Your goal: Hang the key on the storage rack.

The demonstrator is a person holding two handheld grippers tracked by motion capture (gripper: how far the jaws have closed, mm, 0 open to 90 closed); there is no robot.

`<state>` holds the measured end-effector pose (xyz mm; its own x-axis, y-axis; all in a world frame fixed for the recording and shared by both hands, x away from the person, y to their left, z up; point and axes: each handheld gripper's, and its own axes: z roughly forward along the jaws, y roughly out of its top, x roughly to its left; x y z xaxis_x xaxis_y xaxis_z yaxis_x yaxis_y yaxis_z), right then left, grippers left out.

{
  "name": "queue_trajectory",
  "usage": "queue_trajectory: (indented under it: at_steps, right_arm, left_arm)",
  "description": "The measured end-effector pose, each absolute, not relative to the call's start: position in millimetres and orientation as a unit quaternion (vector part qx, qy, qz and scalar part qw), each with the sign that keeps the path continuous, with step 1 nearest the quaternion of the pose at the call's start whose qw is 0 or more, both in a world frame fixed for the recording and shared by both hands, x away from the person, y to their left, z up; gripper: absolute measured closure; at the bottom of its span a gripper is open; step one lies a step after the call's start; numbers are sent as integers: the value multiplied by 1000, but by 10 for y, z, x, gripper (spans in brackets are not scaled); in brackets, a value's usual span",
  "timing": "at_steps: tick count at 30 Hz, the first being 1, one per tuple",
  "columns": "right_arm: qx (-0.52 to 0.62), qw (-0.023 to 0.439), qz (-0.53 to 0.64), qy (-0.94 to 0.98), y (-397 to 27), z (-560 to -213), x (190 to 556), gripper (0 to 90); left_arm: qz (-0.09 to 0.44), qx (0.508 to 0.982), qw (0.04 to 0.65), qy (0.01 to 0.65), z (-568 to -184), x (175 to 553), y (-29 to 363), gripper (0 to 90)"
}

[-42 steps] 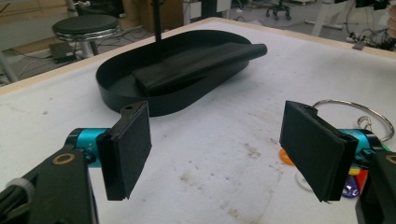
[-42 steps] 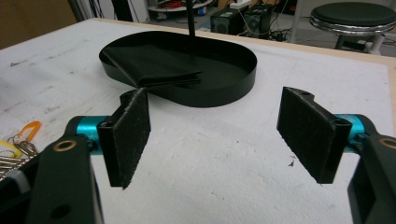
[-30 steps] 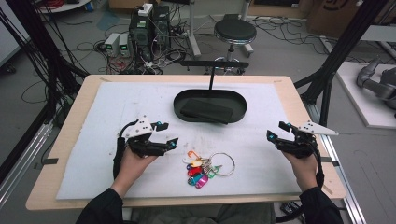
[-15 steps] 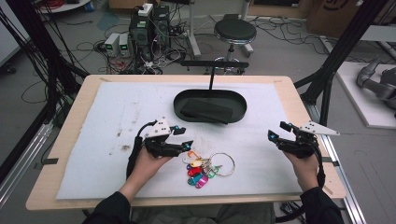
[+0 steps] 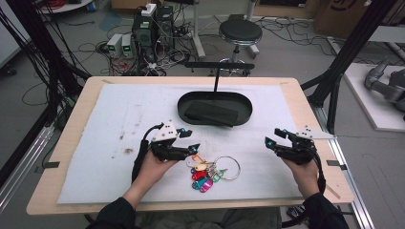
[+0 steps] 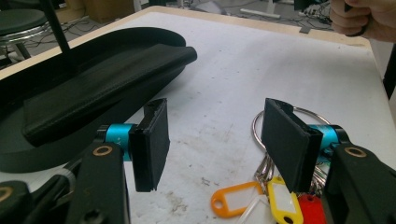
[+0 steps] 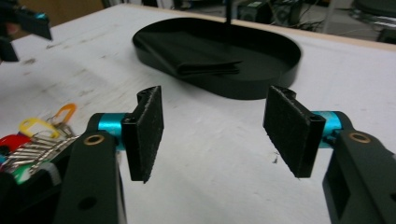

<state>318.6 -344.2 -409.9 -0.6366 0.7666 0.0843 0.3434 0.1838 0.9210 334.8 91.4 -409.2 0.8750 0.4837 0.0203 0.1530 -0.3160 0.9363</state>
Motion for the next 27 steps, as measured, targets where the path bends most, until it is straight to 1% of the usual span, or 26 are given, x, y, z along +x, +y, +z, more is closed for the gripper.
queue_trajectory:
  at_steps: [1,2,3,4,11,18,19,20,21,22,23,27]
  right_arm:
    - [364,193,514,753,-3355,-4116,3183,431]
    - [364,193,514,753,-3355,-4116,3183,431]
    - [353,186,508,764,-3259,-4137,3179,454]
    - [353,186,508,764,-3259,-4137,3179,454]
    - [318,154,484,801,-2931,-4246,3200,533]
    - [301,132,473,817,-2779,-4292,3260,584]
    - [291,122,468,826,-2734,-4311,3288,614]
    - [291,122,468,826,-2734,-4311,3288,614]
    - [283,108,458,836,-2687,-4337,3315,652]
    - [283,108,458,836,-2687,-4337,3315,652]
    - [279,100,444,845,-2635,-4369,3337,689]
    - [273,90,419,861,-2542,-4433,3382,706]
  left_arm:
    - [152,796,549,201,-4090,3347,932,412]
    - [154,795,550,204,-4089,3344,950,412]
    - [155,794,551,206,-4088,3342,970,411]
    - [156,794,551,206,-4086,3343,991,411]
    - [167,786,554,219,-4075,3315,1143,410]
    - [177,780,555,231,-4073,3270,1269,405]
    - [180,778,555,234,-4072,3249,1316,403]
    - [180,778,555,234,-4072,3249,1316,403]
    - [182,777,555,237,-4075,3239,1341,402]
    - [185,776,553,239,-4076,3230,1368,402]
    - [188,774,553,244,-4086,3214,1421,401]
    - [193,772,550,253,-4104,3192,1502,398]
